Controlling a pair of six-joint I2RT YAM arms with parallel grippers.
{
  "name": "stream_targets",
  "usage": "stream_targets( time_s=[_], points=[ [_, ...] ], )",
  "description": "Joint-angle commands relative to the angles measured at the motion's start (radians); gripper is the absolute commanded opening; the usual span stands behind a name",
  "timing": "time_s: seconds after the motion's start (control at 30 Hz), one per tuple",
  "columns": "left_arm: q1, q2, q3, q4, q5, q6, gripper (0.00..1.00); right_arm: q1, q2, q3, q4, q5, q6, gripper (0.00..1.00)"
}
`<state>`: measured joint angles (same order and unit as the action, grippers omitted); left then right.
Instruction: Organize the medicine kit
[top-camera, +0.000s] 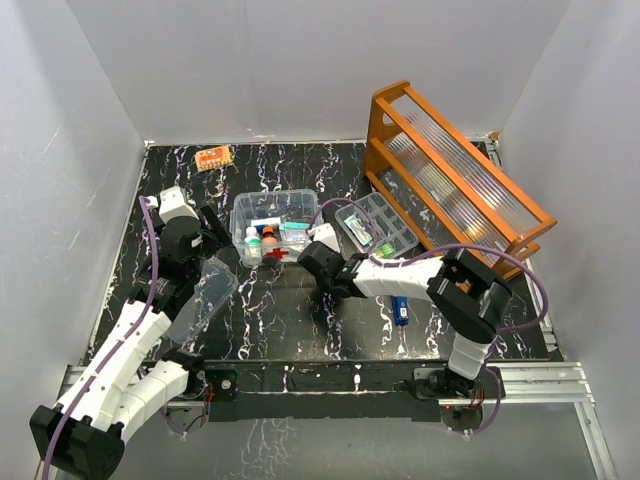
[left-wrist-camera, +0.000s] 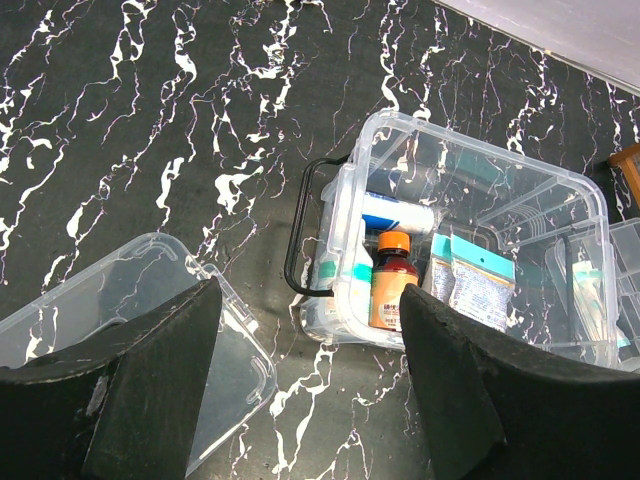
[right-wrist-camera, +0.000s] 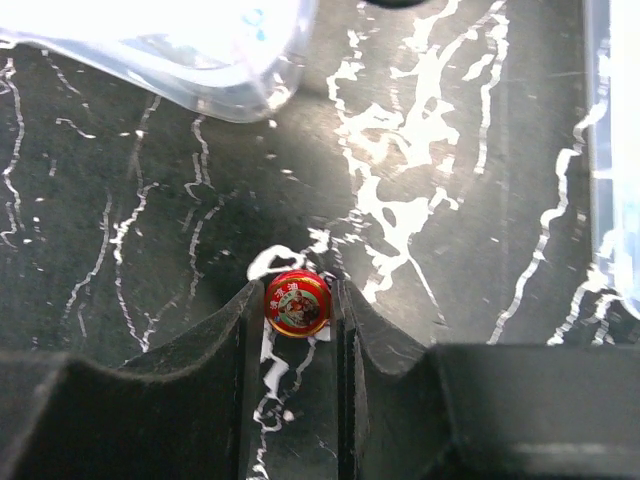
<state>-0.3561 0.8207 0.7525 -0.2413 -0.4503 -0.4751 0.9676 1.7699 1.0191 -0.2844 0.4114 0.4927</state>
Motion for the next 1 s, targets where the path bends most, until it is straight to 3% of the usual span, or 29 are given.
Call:
stream_targets(
  time_s=[0.0,0.2,0.47,0.73,0.97],
  points=[
    [0.005,-0.016,-0.003,-0.003,-0.021,0.004,0.71,-0.003,-0.113,0.023,-0.053,0.138,0.028,0.19],
    [0.004,-0.016,-0.003,-0.003,-0.021,0.003,0.71,-0.052,-0.199,0.018,-0.061,0.221,0.048,0.20],
    [0.004,-0.016,-0.002,-0.006,-0.024,0.004,0.71,-0.220,-0.187,0.062,-0.051,0.255,0.021,0.20],
    [0.004,-0.009,-0.002,-0.006,-0.026,0.004,0.71,-0.395,-0.043,0.208,0.067,0.167,-0.057,0.20],
    [0.004,-0.004,-0.002,-0.005,-0.036,0.010,0.71,-0.454,0.133,0.341,0.113,0.124,-0.105,0.20]
  ],
)
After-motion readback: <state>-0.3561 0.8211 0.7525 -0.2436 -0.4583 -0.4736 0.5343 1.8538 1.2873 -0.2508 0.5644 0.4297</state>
